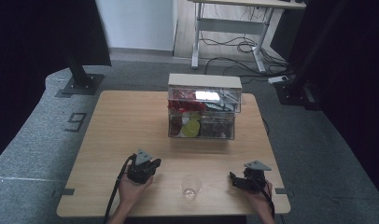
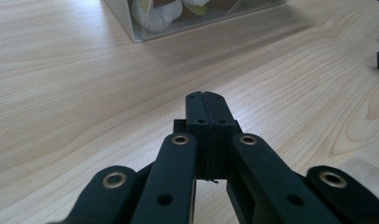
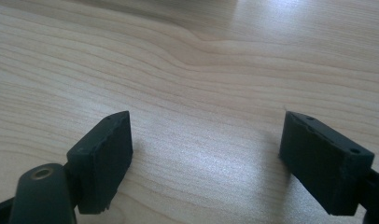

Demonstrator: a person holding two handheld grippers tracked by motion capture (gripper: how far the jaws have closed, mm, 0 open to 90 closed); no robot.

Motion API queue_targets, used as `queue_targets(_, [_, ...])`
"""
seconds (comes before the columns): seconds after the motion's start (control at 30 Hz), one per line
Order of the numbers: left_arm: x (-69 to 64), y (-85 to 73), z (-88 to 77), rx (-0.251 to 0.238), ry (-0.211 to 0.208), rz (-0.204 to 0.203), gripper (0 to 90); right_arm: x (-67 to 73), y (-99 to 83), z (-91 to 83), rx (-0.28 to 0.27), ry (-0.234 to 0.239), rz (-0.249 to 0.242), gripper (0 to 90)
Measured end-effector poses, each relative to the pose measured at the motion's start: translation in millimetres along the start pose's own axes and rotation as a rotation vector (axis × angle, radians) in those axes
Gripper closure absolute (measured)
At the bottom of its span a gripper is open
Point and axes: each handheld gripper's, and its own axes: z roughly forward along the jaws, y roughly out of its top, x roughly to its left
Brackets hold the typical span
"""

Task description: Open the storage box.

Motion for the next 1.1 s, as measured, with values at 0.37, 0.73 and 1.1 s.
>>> queue_targets(0.37, [-1.6, 21.5, 26.2, -0.002, -0.022, -0.021, 90.0, 0.0, 0.6, 0.6, 0.001, 0.000, 0.001, 17.0])
queue_targets(0.73, [1.1, 40.5, 47.2, 0.012, -0.046, -0.047, 90.0, 0.0, 0.6, 0.6, 0.001, 0.000, 0.001, 17.0])
queue_targets(1.1, [5.8, 52.1, 61.6, 0.006, -0.043, -0.065, 90.0, -0.1, 0.9, 1.0, 0.001, -0.001, 0.002, 17.0])
